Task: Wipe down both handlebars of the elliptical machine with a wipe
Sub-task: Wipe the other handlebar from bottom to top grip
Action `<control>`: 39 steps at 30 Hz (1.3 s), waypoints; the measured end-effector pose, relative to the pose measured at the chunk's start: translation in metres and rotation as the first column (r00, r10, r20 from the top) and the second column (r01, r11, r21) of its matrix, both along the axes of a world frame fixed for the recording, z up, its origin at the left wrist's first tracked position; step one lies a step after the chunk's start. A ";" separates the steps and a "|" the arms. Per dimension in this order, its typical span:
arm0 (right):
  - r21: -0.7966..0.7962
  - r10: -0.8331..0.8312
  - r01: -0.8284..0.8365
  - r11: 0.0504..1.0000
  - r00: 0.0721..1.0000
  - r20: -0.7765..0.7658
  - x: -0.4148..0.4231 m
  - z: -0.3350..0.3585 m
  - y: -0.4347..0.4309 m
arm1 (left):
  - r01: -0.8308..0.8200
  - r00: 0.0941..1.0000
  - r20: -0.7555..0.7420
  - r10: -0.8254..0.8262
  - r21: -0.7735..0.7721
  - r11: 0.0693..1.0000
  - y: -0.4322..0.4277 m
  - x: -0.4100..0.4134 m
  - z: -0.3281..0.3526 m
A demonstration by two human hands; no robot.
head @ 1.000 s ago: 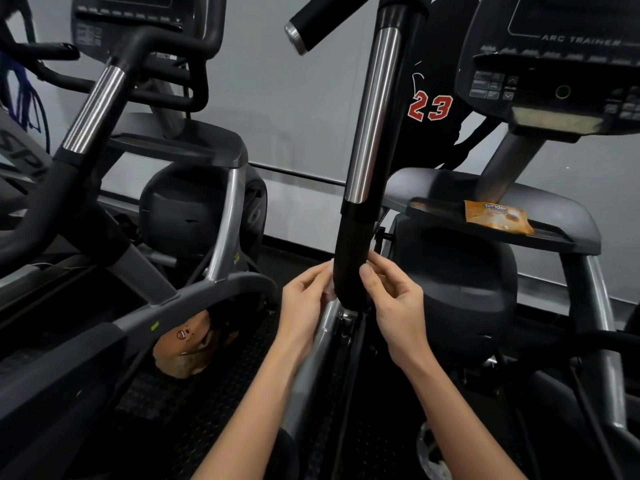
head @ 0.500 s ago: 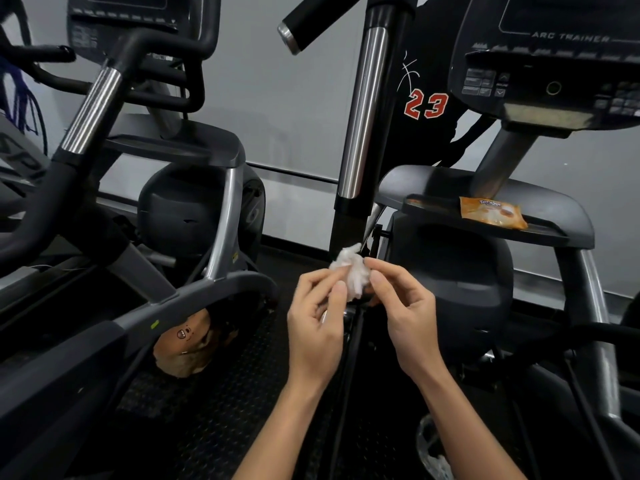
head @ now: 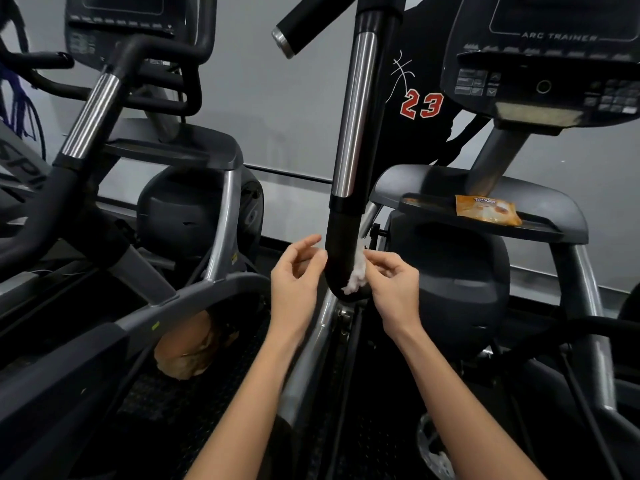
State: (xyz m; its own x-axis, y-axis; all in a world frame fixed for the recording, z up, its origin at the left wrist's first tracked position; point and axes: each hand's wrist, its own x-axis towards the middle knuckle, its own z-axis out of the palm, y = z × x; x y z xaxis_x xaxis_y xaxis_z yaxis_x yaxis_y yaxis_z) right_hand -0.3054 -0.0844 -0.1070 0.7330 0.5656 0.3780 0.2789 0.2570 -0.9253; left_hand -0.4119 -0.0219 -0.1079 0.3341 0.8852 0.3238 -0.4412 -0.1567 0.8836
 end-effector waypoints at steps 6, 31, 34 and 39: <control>0.181 -0.085 0.059 0.982 0.986 0.144 -0.032 -0.003 -0.012 | 0.110 0.994 -0.017 -0.110 -0.034 0.993 0.006 0.004 0.002; 0.269 -0.235 0.160 0.950 0.932 0.276 -0.029 -0.015 0.002 | 0.191 0.981 0.010 -0.191 -0.082 0.978 0.003 0.003 0.003; 0.112 -0.080 0.069 0.991 0.992 0.102 -0.014 -0.009 0.006 | 0.198 0.980 0.030 -0.197 -0.083 0.977 0.003 0.005 0.002; 0.001 -0.039 0.040 0.999 0.992 0.123 -0.016 -0.009 0.004 | 0.207 0.978 0.025 -0.206 -0.073 0.976 0.003 0.004 0.002</control>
